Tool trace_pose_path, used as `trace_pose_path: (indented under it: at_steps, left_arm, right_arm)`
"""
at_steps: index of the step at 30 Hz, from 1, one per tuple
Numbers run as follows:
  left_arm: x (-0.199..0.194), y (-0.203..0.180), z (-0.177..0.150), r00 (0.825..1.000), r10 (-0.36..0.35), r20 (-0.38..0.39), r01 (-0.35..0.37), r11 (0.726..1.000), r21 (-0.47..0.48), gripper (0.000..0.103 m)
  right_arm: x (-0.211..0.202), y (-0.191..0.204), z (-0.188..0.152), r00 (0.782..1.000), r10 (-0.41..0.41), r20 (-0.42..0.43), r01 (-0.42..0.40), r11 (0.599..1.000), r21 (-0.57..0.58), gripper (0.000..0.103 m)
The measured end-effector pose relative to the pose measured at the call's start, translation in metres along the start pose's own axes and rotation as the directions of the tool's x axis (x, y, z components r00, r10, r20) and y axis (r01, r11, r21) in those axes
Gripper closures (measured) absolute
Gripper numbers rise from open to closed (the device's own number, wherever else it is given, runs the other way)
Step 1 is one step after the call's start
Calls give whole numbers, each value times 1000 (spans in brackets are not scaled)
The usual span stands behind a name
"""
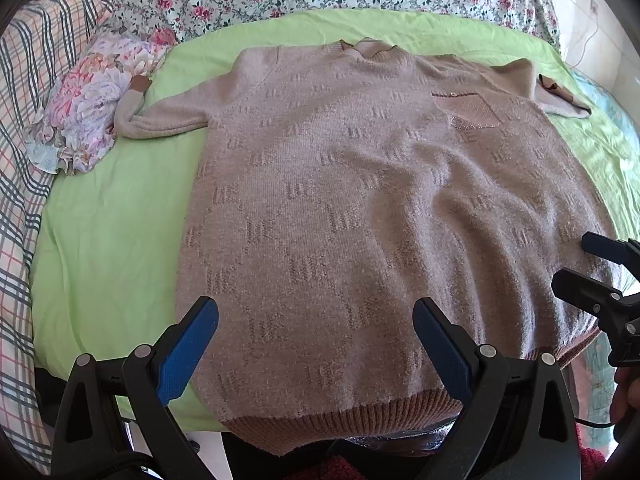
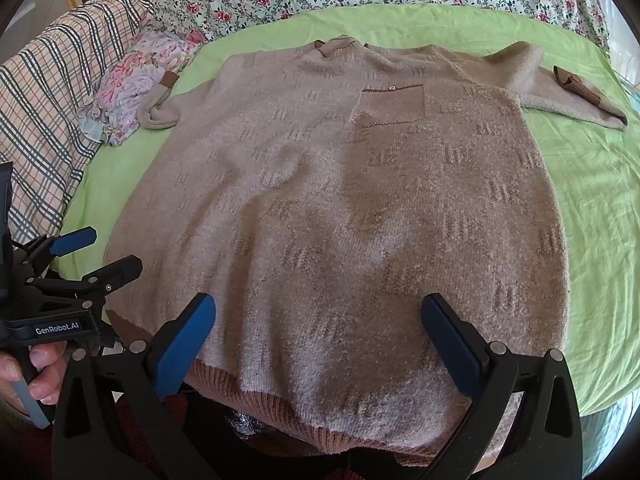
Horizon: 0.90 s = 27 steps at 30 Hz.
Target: Fold small clothes
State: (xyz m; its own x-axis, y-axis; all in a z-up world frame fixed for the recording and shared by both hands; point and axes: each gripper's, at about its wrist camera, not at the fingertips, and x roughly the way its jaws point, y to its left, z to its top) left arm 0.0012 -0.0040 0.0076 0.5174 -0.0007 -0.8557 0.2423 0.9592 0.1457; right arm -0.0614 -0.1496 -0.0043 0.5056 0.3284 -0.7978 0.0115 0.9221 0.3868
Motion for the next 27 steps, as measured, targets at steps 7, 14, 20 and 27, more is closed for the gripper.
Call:
trace_pose_path:
  at_steps: [7,14,20,27]
  left_arm:
    - [1,1,0,1000,-19,15,19,1000,-10,5]
    - [1,1,1,999,-34,37,34,999,-16,5]
    - [-2,3,10,994,-75,82,77,997,-21,5]
    - [3,7,28,991,-90,95,92,995,-22,4]
  right_arm:
    - [0,0,0,1000,1,-1,-1,1000,0,1]
    - [0,-2,2,1000,5,0,-5,1000,3,1]
    - [-2,-9,7,1000,19,8,-19,1000,24,1]
    - [-11,-38,21,999,16,46,-20,996,91,1]
